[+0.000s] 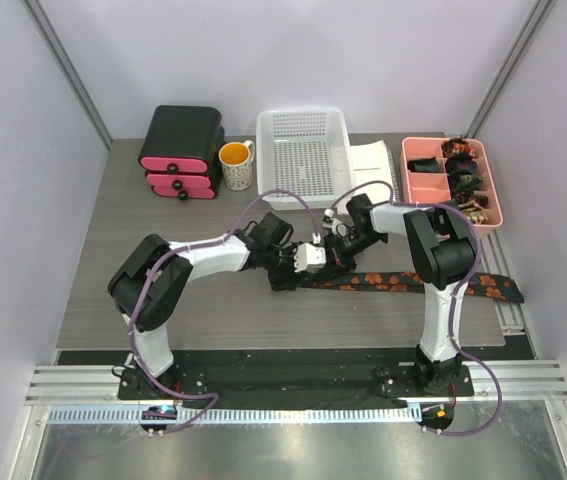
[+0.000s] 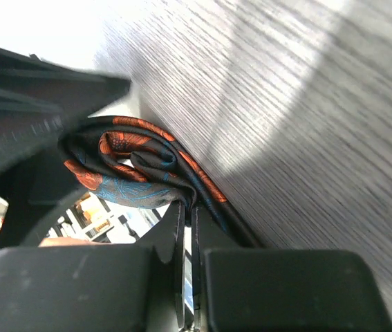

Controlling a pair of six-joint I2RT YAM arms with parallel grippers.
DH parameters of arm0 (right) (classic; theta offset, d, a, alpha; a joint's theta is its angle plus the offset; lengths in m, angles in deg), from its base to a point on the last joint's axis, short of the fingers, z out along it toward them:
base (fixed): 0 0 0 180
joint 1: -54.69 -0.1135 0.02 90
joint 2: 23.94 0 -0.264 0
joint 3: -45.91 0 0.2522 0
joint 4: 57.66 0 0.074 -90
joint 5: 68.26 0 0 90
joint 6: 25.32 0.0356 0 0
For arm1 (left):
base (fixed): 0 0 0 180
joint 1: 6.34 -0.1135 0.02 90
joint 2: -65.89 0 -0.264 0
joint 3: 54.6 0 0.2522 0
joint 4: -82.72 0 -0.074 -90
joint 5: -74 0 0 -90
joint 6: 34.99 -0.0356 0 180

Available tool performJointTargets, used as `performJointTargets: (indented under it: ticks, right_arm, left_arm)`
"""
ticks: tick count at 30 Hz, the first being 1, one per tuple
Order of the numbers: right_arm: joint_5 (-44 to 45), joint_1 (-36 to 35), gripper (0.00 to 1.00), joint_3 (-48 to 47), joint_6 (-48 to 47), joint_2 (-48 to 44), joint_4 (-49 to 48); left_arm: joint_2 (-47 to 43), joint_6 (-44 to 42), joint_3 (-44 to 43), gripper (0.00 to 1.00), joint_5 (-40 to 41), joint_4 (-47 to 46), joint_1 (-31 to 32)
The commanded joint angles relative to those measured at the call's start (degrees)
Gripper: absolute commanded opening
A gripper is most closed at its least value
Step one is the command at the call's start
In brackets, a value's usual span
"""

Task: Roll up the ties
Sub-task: Roll the tie at the center of the board.

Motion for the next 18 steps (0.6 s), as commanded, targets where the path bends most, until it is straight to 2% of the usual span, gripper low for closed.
performJointTargets:
  ticks: [1, 6, 11, 18]
  right_arm:
    - [6.77, 0.42, 0.01, -1.95, -2.65, 2.54, 0.99]
    - [7.12, 0.42, 0.01, -2.48, -2.04, 3.86, 0.64]
    - [6.95, -0.02, 0.01, -2.22, -1.86, 4.48, 0.03]
    - [5.98, -2.3, 0.01, -0.72, 1.39, 3.86, -3.13]
  left_arm:
    - [-1.94, -0.27, -2.35, 0.56, -1.51, 8.03, -1.08]
    - [-1.77, -0.36, -2.18, 0.6, -2.04, 7.68, -1.17]
    - [-2.99, 0.87, -0.42, 0.59, -4.85, 1.91, -1.17]
    - [-6.06, 2.45, -0.07, 0.41, -7.75, -1.72, -2.13]
